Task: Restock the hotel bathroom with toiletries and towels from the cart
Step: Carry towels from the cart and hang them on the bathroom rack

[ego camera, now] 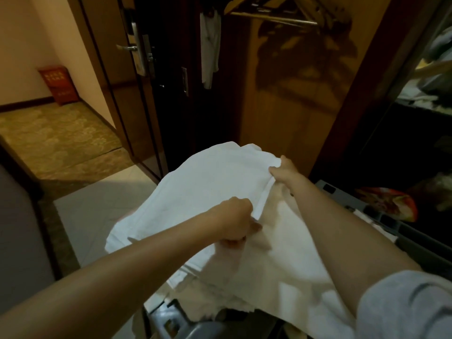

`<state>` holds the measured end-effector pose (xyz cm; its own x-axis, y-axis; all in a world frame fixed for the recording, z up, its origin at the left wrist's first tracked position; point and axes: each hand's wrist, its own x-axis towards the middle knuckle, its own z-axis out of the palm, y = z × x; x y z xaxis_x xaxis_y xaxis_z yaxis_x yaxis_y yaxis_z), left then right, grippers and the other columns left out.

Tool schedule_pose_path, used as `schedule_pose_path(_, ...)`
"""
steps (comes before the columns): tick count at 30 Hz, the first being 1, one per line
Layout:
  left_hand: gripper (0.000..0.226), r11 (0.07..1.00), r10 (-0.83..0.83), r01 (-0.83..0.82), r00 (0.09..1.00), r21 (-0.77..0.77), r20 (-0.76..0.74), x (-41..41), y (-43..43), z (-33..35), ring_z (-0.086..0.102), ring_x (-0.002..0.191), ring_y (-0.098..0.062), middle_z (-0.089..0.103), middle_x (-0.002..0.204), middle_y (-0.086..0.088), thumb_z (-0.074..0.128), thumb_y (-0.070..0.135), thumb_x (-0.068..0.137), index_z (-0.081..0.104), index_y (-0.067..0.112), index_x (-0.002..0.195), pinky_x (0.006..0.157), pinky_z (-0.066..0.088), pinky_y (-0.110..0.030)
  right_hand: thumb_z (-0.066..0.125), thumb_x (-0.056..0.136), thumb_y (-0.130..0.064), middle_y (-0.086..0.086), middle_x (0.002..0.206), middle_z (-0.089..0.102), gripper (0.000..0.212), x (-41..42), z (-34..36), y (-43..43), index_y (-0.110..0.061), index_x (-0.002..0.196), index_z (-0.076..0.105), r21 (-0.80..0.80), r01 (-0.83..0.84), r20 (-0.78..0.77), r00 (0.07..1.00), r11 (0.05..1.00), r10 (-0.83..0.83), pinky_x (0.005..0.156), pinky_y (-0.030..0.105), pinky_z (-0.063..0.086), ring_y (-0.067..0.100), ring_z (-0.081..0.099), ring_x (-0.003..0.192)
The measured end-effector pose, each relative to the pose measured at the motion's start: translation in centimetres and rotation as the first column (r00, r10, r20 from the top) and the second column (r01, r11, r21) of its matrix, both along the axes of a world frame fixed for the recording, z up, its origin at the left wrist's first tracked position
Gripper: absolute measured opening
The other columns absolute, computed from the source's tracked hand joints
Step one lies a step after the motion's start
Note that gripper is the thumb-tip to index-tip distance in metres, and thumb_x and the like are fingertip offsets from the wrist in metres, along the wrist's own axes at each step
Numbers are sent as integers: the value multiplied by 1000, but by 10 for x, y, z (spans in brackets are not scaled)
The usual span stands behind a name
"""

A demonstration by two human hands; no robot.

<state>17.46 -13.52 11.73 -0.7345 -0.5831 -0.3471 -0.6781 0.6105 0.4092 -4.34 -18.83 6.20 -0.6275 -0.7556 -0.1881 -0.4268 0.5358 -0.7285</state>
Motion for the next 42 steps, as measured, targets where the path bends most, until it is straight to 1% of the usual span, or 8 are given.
schedule_pose_path(6,34,933,88,-27,984,360,-155,-8,-2,3,56,36,-8,59,60,-6,45,25,97,54,6,71,44,50,-19,40,98,-17,14,137,49,38,-24,-2,50,-8,135,45,-41,-15,-201,980,999,6,101,40,38,32,46,125)
schedule_pose_path(14,20,862,88,40,970,506,-227,-49,34,-17,62,65,-14,62,78,-5,40,18,98,55,6,93,56,52,-23,59,89,-31,10,130,55,45,-25,-17,143,-14,130,51,318,-165,-588,738,933,331,90,39,47,29,53,116)
schedule_pose_path(20,14,855,117,40,957,517,-267,-69,67,-46,57,68,-15,62,80,-4,48,20,95,57,9,96,55,46,-18,50,87,-13,8,66,47,21,-43,-29,161,-12,67,47,-23,113,-374,920,993,-113,60,30,33,25,48,66)
schedule_pose_path(25,31,893,34,98,959,438,-283,-91,96,-72,56,74,-26,62,80,-10,54,32,91,63,2,93,66,47,-30,47,89,-15,8,67,43,18,-83,-17,172,-12,71,47,-187,479,155,876,857,-456,66,33,35,23,46,68)
schedule_pose_path(31,48,985,-103,122,983,120,-153,-118,114,-82,48,64,-20,46,64,-1,49,59,84,53,12,75,64,39,-30,51,90,-31,10,113,59,47,-129,-35,182,-5,129,49,-49,523,389,795,851,-465,95,37,47,26,59,100)
schedule_pose_path(34,61,988,-156,155,986,-29,-59,-130,131,-79,57,80,-23,55,84,-4,50,69,78,54,12,100,75,46,-33,58,82,-26,17,110,63,53,-154,-60,176,-5,130,48,-28,581,455,732,814,-507,93,47,50,35,62,97)
schedule_pose_path(38,67,929,-251,255,967,-270,49,-140,148,-82,59,93,-27,58,102,-6,52,70,76,51,13,110,70,40,-32,55,87,-11,16,112,62,31,-110,-28,183,-2,117,58,-51,482,190,865,875,-465,83,35,50,32,61,100)
schedule_pose_path(42,44,898,-291,291,955,-329,50,-142,152,-81,59,90,-27,59,101,-8,51,49,86,55,12,109,67,38,-30,60,87,-16,12,131,47,53,-104,-29,177,-19,137,42,-42,212,-128,968,976,-215,92,33,44,31,47,119)
